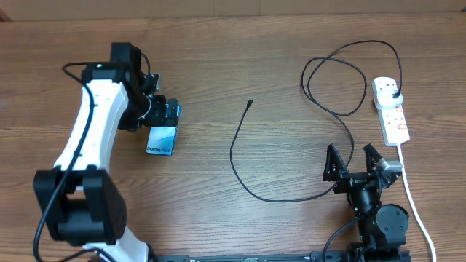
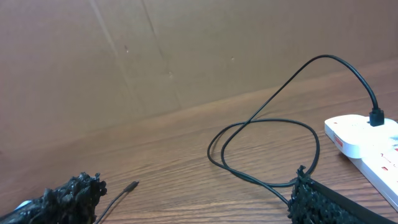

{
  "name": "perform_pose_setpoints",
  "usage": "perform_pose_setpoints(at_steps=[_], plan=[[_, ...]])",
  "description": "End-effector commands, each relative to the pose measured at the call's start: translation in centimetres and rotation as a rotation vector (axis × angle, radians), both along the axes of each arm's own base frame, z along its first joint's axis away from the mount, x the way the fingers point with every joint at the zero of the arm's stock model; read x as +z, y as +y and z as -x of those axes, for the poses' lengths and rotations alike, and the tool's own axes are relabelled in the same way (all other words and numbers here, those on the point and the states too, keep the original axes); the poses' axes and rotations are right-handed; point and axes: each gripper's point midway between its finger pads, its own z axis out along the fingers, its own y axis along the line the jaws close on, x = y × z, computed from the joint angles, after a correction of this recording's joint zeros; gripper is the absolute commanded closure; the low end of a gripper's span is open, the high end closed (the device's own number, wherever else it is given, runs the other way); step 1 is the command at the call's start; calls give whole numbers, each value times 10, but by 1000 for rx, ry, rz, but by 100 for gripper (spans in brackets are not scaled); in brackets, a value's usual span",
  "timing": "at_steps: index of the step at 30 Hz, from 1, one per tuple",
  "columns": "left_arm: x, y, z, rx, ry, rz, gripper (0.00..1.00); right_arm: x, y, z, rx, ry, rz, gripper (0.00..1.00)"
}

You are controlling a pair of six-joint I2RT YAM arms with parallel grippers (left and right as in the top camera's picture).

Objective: Plug charger to phone and switch on socket
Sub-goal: 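Move the left gripper forward over the Galaxy S24 phone, then lower the left gripper and grasp the phone's bottom edge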

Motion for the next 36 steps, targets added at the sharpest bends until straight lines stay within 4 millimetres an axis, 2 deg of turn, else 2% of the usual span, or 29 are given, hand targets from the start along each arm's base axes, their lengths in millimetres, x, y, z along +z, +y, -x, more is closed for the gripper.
perform_pose_setpoints(at_steps=[1, 7, 11, 17, 21, 29, 36], plan=[[-15, 3, -5, -60, 26, -34, 0, -2, 2, 0, 9, -4, -1, 0], [-35, 3, -20, -69, 16, -33, 0, -2, 2, 0, 9, -4, -1, 0], [-55, 2, -30, -127, 13, -36, 0, -2, 2, 0, 9, -4, -1, 0], [-87, 3, -32, -205, 53, -37, 0, -2, 2, 0, 9, -4, -1, 0], [-101, 6, -32, -207, 79, -52, 0, -2, 2, 0, 9, -4, -1, 0], [-104, 10, -36, -190, 71, -79, 0, -2, 2, 0, 9, -4, -1, 0], [-105, 7, -40, -86, 64, -61, 0, -2, 2, 0, 9, -4, -1, 0]])
